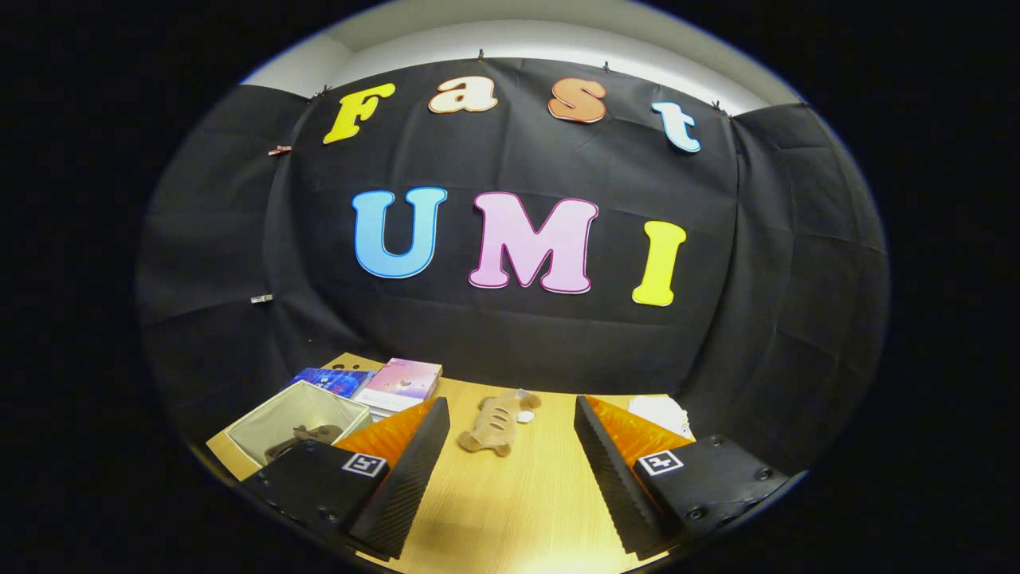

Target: Open the storage box then place both shoes into the box .Put the left shoe in first, then the right shoe, with the right side of both shoes facing outward in a uniform manner.

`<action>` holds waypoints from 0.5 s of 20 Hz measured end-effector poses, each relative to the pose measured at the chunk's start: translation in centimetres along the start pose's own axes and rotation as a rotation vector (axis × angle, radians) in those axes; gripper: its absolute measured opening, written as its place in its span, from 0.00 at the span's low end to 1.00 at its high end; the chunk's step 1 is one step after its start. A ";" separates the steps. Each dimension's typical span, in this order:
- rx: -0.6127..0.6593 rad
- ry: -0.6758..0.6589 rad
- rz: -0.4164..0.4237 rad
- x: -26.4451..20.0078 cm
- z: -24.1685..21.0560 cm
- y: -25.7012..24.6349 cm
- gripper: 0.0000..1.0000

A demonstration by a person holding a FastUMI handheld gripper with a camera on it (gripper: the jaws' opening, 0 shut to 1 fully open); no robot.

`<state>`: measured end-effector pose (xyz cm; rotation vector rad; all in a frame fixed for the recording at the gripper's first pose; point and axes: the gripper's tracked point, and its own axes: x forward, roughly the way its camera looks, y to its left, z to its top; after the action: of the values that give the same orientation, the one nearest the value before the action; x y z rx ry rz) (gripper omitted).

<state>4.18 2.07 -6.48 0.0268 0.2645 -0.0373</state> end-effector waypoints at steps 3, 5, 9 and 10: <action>0.004 0.001 0.015 0.6 0.2 0.1 0.98; 0.002 -0.005 0.022 0.8 0.4 0.2 0.98; -0.009 -0.016 0.025 0.6 0.8 0.5 0.98; -0.012 -0.017 0.023 0.6 0.8 0.5 0.98</action>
<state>4.97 2.57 -5.81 0.0180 0.2477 -0.0135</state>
